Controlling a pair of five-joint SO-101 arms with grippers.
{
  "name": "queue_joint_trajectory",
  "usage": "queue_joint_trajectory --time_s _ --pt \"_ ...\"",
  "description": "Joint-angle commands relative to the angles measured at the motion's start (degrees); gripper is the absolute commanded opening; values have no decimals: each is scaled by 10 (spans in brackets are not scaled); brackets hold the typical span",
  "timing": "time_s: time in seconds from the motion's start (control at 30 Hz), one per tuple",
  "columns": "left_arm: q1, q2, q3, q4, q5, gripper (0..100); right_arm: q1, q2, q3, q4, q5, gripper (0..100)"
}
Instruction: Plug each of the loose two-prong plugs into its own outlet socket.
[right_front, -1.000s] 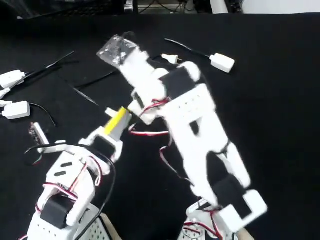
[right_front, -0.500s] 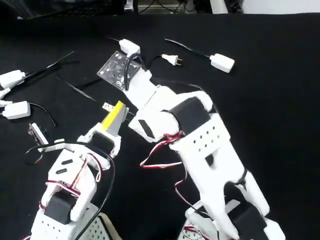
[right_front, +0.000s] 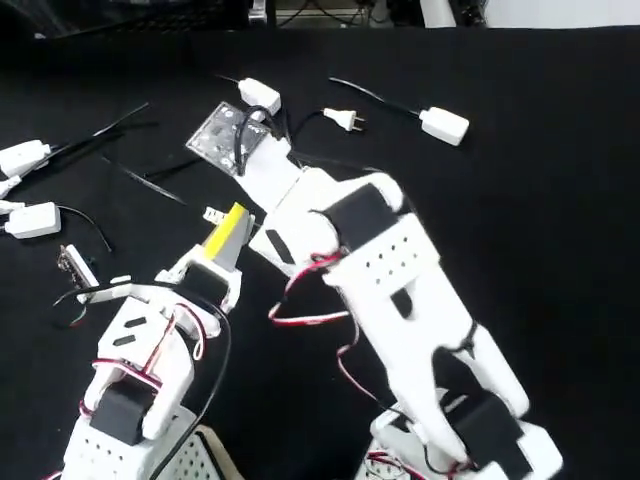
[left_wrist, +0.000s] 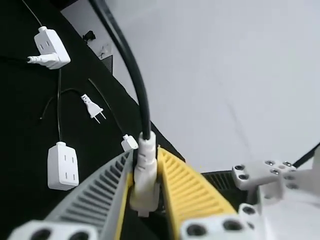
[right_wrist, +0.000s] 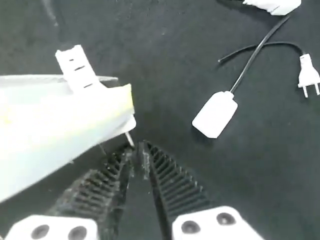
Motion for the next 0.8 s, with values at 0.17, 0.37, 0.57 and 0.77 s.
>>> queue_joint_trajectory --time_s 0.17,0.37,0.57,0.77 --pt "53 -4 -29 47 -2 30 45 38 -67 -9 4 12" --pt "60 -4 -36 55 -2 30 45 44 -68 -12 4 12" --pt "65 -4 -34 55 -2 30 47 44 -68 -13 5 12" --pt "66 -4 -34 55 -2 30 49 44 -68 -20 11 12"
